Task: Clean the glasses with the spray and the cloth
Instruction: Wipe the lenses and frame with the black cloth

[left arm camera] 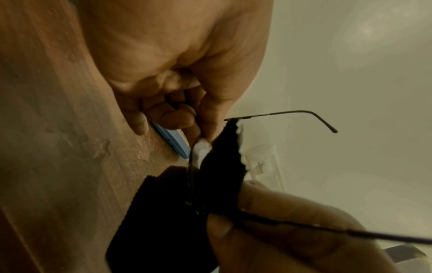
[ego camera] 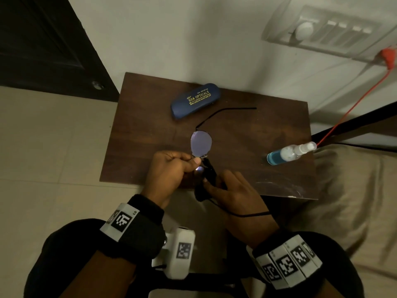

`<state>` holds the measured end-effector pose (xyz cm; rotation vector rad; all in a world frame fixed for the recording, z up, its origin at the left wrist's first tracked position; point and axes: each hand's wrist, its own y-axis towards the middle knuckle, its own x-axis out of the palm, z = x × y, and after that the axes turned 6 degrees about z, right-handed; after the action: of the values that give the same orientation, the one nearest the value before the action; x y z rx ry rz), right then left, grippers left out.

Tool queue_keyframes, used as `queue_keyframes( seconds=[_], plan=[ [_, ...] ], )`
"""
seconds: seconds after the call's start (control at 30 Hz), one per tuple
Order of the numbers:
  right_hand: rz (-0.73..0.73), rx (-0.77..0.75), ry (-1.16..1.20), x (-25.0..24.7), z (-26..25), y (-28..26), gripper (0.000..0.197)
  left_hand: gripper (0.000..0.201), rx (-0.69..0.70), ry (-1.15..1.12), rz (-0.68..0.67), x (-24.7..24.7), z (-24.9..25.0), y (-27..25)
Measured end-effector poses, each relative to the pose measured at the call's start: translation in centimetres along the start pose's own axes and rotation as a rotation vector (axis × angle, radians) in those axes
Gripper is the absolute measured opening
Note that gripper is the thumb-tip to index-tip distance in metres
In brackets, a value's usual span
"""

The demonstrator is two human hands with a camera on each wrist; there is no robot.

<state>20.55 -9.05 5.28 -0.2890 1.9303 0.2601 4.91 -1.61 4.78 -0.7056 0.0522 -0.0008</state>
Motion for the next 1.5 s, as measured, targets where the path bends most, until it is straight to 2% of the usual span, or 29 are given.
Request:
queue_keyframes(
  seconds=[0.07,0.23,0.33,0.5,0.6,0.8,0.9,1.0,1.1,1.27,1.4,1.5],
  plan=[
    [0.0,0.009,-0.008,-0.4,0.4,-0.5,0.035,0.009,0.019,0.021,0.016,0.0,0.0,0.1],
    [0.052,0.13,-0.013,-0.5,1.1,0.2,0.048,0.014,0.045,0.05,-0.017,0.4,-0.1,0.2],
    [0.073,0.119,-0.005,-0.1,1.2,0.7,0.047,0.011,0.014,0.018,-0.037,0.4,-0.2,0.0],
    [0.096,0.063,-0.046,0.1,0.5,-0.4,0.045,0.017,0.045,0.018,0.01,0.0,-0.1,0.3],
    [0.084,0.028,-0.033,0.0,0.5,-1.1,0.045,0.014,0.036,0.027,0.012,0.2,-0.2,0.3],
    [0.099,0.122,-0.009,-0.4,0.1,-0.2,0.048,0.013,0.051,0.008,-0.008,0.4,-0.5,0.2],
    [0.086,0.065,0.007,-0.1,-0.4,0.0,0.046,0.009,0.004,-0.042,-0.013,0.4,-0.4,0.2],
    [0.015,0.014,0.009,-0.1,0.1,-0.6,0.047,0.01,0.029,-0.009,0.003,0.1,-0.4,0.3],
    [0.019,0.046,-0.013,-0.7,0.8,-0.9,0.047,0.012,0.055,0.006,-0.002,0.2,-0.3,0.3],
    [0.117,0.108,0.063,-0.7,0.5,0.4,0.046,0.016,0.057,0.015,-0.035,0.4,-0.5,0.2],
    [0.06,0.028,0.053,0.0,0.0,0.0,0.045,0.016,0.027,-0.004,-0.01,-0.1,-0.6,0.6],
    [0.057,0.075,0.122,-0.1,0.6,-0.5,0.041,0.017,0.045,0.026,-0.021,-0.2,-0.7,0.8]
  ],
)
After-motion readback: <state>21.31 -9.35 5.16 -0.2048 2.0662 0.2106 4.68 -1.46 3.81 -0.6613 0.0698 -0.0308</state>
